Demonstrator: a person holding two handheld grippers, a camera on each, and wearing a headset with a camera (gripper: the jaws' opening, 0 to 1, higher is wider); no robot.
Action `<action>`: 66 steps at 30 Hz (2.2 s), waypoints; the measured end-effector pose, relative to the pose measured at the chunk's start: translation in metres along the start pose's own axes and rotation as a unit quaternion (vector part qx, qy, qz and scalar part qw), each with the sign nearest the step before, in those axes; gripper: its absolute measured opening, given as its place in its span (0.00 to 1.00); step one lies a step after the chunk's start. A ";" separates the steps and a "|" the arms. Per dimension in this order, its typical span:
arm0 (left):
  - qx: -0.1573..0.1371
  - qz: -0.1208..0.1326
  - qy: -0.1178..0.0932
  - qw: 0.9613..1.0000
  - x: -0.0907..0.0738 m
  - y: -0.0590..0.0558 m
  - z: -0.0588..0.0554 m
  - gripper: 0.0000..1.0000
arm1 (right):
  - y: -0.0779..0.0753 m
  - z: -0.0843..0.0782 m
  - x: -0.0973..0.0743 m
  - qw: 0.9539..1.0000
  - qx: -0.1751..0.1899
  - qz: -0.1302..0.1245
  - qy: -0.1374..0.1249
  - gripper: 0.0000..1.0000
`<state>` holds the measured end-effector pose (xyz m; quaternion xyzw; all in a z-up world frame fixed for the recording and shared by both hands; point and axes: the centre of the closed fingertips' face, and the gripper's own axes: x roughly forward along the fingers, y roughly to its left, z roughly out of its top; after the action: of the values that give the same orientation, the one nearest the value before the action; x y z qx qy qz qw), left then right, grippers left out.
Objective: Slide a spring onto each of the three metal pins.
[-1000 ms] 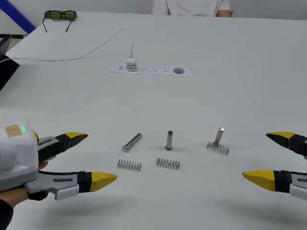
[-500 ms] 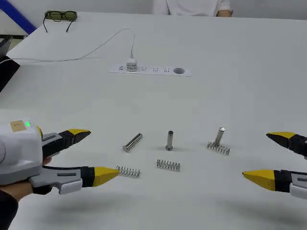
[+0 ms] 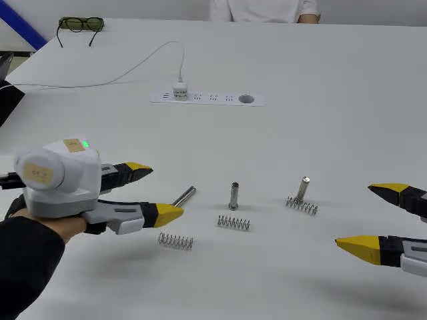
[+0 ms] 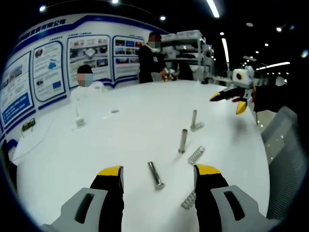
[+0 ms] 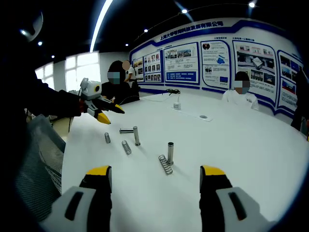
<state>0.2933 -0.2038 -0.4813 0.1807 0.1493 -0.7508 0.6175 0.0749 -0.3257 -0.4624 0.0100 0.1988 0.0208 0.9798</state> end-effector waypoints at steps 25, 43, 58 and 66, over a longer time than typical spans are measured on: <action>0.012 0.017 0.082 0.996 0.044 0.014 -0.013 0.33 | 0.000 -0.006 0.002 1.000 0.008 0.000 0.007 0.75; 0.002 0.023 0.123 0.992 0.057 0.012 -0.022 0.17 | 0.000 -0.011 0.002 1.000 0.013 -0.001 0.012 0.75; -0.004 0.030 0.157 0.987 0.063 0.014 -0.032 0.12 | 0.000 -0.014 0.002 1.000 0.020 -0.002 0.014 0.75; -0.008 0.033 0.160 0.987 0.065 0.016 -0.031 0.11 | 0.000 -0.016 0.002 1.000 0.021 -0.002 0.017 0.75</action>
<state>0.3004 -0.2500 -0.5384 0.2987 0.2457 -0.6901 0.6117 0.0705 -0.3251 -0.4777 0.0297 0.2159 0.0144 0.9759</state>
